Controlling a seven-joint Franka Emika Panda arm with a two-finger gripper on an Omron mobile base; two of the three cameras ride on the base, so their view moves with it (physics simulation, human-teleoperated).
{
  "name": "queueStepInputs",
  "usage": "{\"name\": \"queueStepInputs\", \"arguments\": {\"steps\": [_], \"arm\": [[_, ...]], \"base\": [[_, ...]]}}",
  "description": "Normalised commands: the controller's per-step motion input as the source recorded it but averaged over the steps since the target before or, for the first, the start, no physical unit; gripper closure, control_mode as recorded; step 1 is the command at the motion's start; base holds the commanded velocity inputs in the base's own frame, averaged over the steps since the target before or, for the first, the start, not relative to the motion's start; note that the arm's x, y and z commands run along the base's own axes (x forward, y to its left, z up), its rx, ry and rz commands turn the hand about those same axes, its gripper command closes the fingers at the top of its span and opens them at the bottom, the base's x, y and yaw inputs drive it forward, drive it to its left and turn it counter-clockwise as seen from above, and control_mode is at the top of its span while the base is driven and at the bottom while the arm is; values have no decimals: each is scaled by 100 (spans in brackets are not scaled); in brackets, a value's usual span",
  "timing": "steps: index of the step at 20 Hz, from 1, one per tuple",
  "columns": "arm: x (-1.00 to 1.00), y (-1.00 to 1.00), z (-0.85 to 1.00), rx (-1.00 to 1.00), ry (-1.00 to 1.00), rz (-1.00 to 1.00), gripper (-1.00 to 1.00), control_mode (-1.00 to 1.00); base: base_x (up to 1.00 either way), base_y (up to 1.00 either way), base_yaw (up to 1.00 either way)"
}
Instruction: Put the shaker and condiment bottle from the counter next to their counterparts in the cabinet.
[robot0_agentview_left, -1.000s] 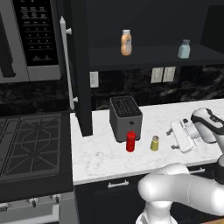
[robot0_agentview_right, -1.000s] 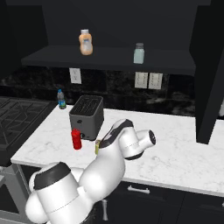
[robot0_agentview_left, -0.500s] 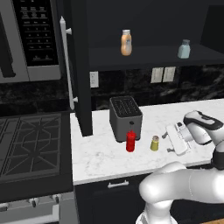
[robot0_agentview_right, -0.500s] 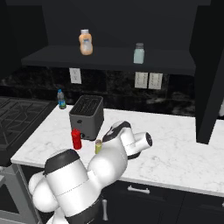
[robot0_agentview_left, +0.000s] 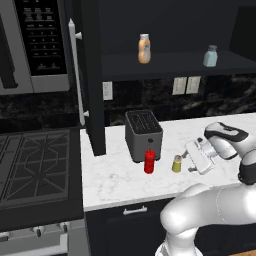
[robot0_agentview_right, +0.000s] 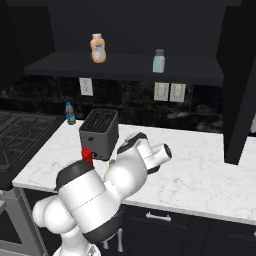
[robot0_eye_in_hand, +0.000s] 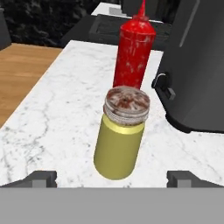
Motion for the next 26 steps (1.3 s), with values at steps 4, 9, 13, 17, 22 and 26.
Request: {"name": "queueStepInputs", "arguments": {"steps": [4,9,13,17,22,26], "arm": [[8,11,0,-1,11,0,-100,-100],[5,13,0,-2,9,0,-100,-100],[0,13,0,-2,5,0,-100,-100],[0,13,0,-3,3,0,-100,-100],[0,16,0,-3,2,0,-100,-100],[0,16,-2,-3,2,0,-100,-100]], "base": [[0,0,0],[0,0,0],[0,0,0],[0,0,0],[0,0,0],[0,0,0]]}}
